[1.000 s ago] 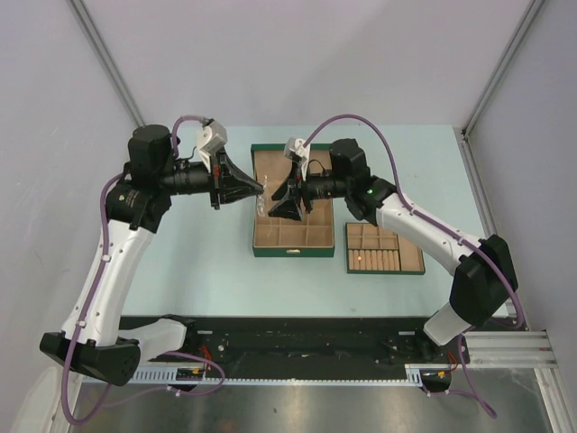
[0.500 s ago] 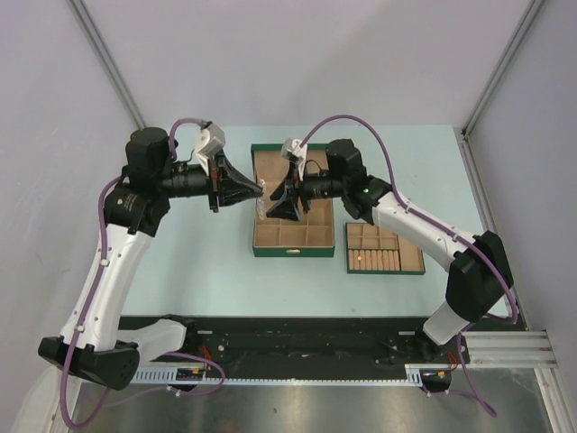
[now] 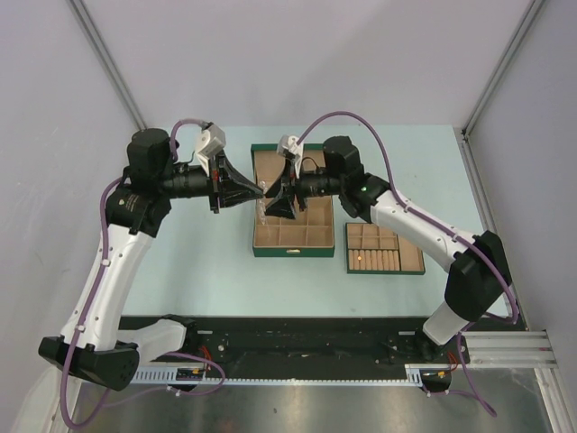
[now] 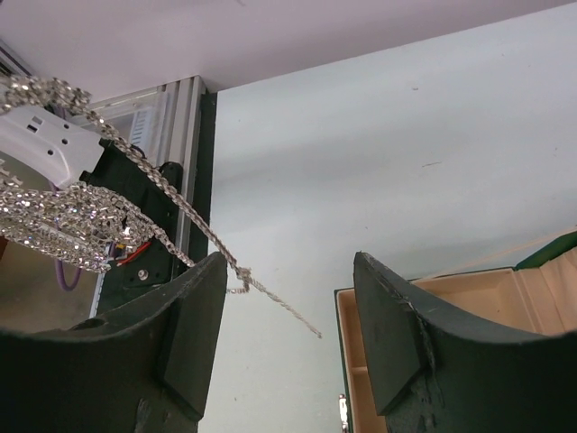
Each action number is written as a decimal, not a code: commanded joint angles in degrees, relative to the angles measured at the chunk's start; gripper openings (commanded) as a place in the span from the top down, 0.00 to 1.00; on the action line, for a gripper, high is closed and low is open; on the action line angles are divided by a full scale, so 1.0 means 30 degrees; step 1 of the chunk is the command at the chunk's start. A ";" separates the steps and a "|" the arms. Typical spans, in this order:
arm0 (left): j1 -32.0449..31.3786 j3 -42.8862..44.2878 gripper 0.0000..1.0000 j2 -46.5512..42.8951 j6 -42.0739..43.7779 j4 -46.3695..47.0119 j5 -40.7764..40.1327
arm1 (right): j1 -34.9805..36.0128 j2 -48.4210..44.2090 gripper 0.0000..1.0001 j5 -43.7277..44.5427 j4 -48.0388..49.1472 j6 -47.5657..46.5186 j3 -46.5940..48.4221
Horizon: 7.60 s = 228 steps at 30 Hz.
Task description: Organize the mixed jewelry
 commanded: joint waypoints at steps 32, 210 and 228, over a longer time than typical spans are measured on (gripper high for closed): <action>-0.0148 -0.0331 1.00 -0.0827 -0.0662 0.0853 0.0548 | 0.0830 0.0445 0.65 0.0565 -0.1000 -0.1258 0.1036; -0.3282 -0.5105 1.00 0.4124 0.3704 0.7327 -0.4344 | 0.0214 -0.3246 1.00 0.6658 -0.9291 -0.6765 0.2911; -0.2492 -0.4989 1.00 0.3948 0.3821 0.7414 -0.6278 | -0.0781 -0.2515 1.00 0.7477 -0.9321 -0.7381 0.2765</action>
